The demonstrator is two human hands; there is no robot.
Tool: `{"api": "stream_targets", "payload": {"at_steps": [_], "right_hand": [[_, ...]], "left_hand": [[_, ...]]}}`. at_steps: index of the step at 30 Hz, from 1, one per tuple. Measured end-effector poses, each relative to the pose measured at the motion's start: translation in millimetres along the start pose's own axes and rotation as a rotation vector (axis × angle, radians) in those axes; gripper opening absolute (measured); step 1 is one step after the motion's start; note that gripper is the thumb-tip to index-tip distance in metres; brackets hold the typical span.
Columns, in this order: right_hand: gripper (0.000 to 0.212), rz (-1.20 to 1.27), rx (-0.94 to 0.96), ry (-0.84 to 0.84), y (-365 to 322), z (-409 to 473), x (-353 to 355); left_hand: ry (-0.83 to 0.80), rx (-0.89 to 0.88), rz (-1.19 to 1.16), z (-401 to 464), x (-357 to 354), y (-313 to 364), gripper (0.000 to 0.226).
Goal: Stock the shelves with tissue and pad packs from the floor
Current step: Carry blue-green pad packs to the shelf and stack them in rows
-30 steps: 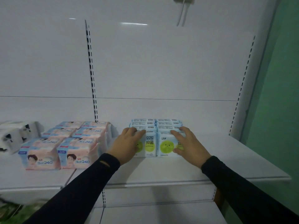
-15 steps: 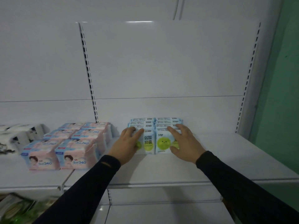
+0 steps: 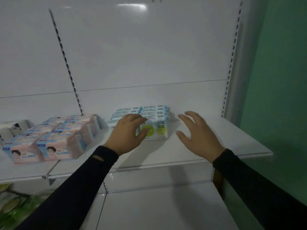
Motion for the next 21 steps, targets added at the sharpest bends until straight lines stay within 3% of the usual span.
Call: {"api": "stream_targets", "payload": {"at_steps": [4,9,15,21], "right_hand": [[0.05,-0.073,-0.057,0.177,5,-62,42],[0.05,-0.397,-0.213,0.285,-5,-167,105],[0.056,-0.76,-0.654,0.225,-77,-331,173],[0.055,-0.958,-0.937,0.325,-180,-471,204]], "left_hand": [[0.066,-0.122,-0.217,1,-11,63,0.043],[0.082,-0.316,-0.482,-10,-35,148,0.035],[-0.17,-0.6,-0.652,-55,-79,246,0.052],[-0.364,-0.864,-0.78,-138,-79,352,0.062]]}}
Point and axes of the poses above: each hand's wrist, its own z-axis towards the middle knuckle, its own x-axis out of the back of the hand, y = z × x, the point moved 2 cm from there along z, towards the middle knuckle, and after that the axes turned 11 degrees about z, right-handed, at the moved point
